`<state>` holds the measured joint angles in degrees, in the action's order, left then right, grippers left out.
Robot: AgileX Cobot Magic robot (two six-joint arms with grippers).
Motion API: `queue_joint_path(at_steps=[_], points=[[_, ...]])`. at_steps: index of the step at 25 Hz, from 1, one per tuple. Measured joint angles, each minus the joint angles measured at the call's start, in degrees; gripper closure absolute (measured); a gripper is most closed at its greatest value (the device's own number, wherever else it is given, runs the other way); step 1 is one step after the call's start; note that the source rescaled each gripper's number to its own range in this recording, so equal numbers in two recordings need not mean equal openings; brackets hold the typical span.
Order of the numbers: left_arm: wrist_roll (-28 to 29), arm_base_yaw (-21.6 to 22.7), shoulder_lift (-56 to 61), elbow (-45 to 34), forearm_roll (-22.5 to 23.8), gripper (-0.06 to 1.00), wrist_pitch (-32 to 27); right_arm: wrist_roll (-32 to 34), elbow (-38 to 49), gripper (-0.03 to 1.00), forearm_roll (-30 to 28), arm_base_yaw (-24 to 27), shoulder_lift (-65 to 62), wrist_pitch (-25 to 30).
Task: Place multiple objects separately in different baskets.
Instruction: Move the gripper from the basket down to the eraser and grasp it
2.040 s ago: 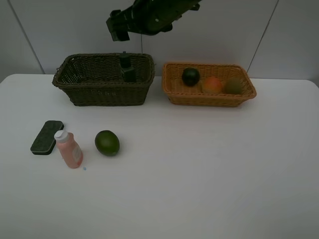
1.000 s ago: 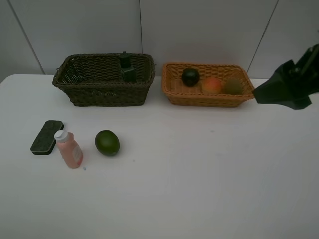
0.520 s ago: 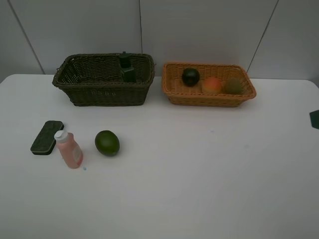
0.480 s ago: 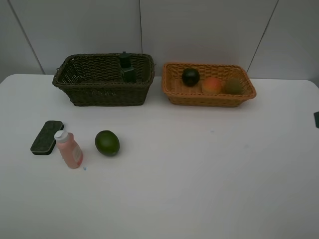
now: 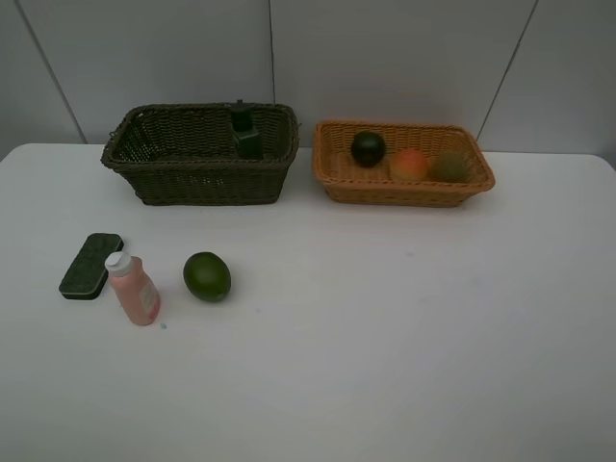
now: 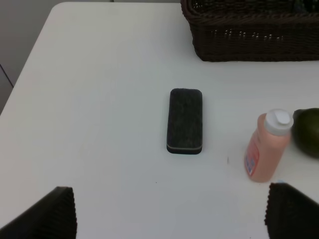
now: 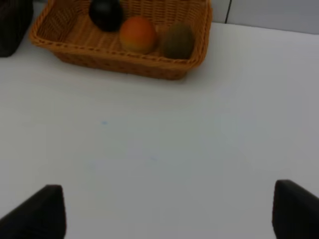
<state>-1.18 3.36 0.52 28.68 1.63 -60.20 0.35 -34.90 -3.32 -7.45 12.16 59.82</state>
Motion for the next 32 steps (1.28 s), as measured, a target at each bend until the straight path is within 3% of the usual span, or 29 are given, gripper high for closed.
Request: queue_joint_path(at_steps=[9,32], points=[[0.0,0.0,0.0,0.0,0.0,-0.06,0.0,0.0,5.14,-0.03,2.11,0.15,-12.07,0.71],[0.0,0.0,0.0,0.0,0.0,-0.06,0.0,0.0,5.14,-0.03,2.11,0.15,-12.32,0.8]])
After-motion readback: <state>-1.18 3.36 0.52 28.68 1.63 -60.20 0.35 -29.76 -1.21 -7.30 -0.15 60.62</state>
